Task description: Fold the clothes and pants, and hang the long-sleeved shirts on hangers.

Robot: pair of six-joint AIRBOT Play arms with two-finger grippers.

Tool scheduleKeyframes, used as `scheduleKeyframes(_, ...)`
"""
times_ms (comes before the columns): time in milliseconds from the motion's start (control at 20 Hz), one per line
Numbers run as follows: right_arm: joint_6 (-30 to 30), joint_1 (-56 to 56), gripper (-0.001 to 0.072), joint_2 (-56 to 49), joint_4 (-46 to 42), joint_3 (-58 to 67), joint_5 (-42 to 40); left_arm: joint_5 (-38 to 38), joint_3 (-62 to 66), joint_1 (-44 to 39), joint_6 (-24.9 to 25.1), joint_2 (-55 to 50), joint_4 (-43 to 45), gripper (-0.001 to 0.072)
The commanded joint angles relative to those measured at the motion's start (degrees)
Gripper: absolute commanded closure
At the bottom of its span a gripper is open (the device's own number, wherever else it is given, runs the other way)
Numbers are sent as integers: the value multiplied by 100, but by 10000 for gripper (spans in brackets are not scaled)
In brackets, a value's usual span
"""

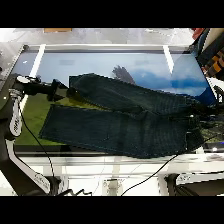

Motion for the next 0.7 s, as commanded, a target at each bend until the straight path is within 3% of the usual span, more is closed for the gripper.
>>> scheduleKeyframes(0, 4, -2, 673, 0, 17, 7, 15, -348, -4, -42, 1572, 24, 400, 0)
scheduleKeyframes(350, 2, -2, 673, 0, 17, 7, 22, -166, 2, -396, 3729, 26, 398, 2)
scheduleKeyframes(550, 2, -2, 674, 0, 20, 7, 22, 42, 2, -575, 4395, 26, 756, 19)
scheduleKeyframes(600, 2, -2, 673, 0, 20, 7, 22, 199, 2, -645, 4393, 26, 1228, 59)
scheduleKeyframes(650, 2, -2, 673, 0, 35, 7, 20, 354, 2, -730, 4391, 26, 1812, 146)
